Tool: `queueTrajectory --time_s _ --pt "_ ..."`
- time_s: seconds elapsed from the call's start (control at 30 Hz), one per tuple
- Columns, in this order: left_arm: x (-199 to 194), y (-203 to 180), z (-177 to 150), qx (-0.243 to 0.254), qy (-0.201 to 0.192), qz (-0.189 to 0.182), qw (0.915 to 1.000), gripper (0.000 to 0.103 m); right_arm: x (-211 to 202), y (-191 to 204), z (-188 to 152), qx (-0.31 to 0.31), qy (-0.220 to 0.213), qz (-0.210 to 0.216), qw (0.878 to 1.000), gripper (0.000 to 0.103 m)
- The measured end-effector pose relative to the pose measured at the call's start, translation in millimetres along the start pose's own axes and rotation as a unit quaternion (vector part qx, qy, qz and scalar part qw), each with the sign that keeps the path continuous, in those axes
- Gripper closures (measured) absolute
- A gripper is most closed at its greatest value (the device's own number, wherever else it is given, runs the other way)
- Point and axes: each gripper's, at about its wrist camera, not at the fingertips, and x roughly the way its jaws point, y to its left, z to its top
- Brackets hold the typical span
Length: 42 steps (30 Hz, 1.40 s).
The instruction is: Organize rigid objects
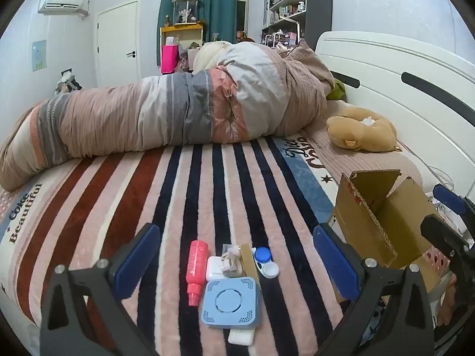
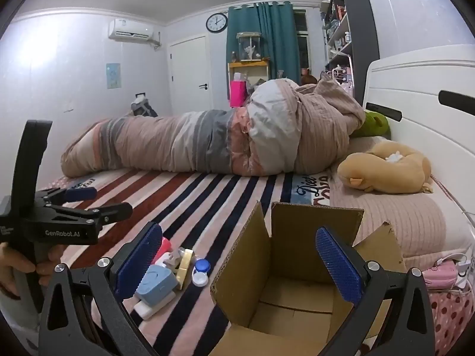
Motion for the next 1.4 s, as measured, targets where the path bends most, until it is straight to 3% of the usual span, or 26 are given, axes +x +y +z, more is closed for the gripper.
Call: queueTrajectory --time_s 0.03,0.37,1.4 --pt "1 -1 0 0.001 0.005 0.004 1.0 0.0 0 -2 0 0.026 -0.001 0.011 1.0 0.0" --pt "-2 2 -3 -0.01 0.0 -0.001 1.0 0.0 9 2 4 0.016 0.02 0.012 1.0 0.0" --pt "-19 9 -14 -0.016 -0.007 -0.011 0.9998 0.0 -5 5 -10 0.02 0.011 -0.002 1.0 0.0"
